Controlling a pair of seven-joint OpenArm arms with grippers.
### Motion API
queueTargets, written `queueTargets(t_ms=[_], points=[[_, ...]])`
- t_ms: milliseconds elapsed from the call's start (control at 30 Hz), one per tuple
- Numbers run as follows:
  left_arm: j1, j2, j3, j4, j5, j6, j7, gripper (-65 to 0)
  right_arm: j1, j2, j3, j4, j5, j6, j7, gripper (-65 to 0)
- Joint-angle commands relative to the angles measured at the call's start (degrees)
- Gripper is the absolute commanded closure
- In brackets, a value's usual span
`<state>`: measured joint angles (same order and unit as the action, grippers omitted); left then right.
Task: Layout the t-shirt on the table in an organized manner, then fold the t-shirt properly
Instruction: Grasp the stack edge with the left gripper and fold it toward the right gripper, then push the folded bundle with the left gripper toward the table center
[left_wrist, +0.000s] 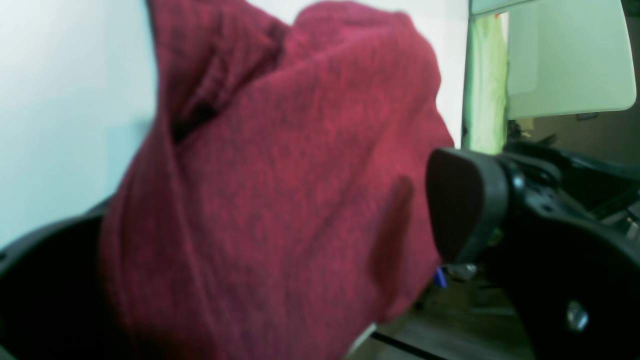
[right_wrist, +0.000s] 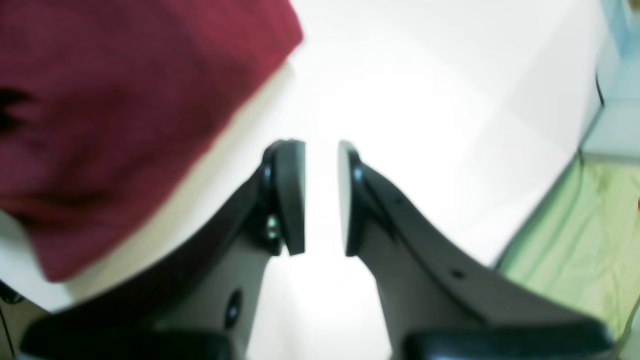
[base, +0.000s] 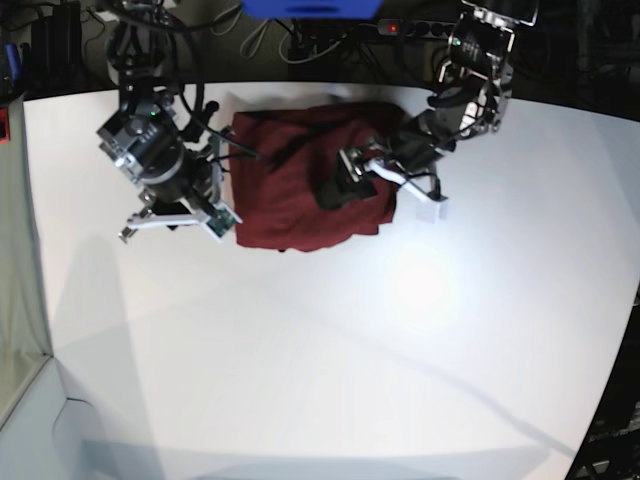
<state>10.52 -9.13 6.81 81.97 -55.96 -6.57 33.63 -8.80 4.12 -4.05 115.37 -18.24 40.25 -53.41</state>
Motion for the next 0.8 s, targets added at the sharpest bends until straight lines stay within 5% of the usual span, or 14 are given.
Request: queueTargets(t_ms=[0, 367, 633, 767], points=[[0.95, -0.76, 0.71, -2.99, 7.92, 6.61, 3.6, -62.1, 0.67, 0.06, 0.41, 0.89, 0.09, -0.25, 0.97, -9.8], [-4.41, -2.44, 8.0, -3.69, 18.82, 6.88, 3.6, -0.6, 0.58, 0.06, 0.93, 0.89, 0.09, -0.25, 0.7, -9.8], [-8.63, -2.96, 8.0, -3.69, 31.22, 6.35, 3.6, 0.0, 0.31, 0.32, 1.2, 0.98, 0.0, -0.25, 0.7, -9.4], [-12.59, -2.61, 9.41, -3.69, 39.39, 6.26, 3.6, 0.0, 0.58, -0.74, 6.91, 0.98, 0.0, -0.25, 0.88, -9.5]])
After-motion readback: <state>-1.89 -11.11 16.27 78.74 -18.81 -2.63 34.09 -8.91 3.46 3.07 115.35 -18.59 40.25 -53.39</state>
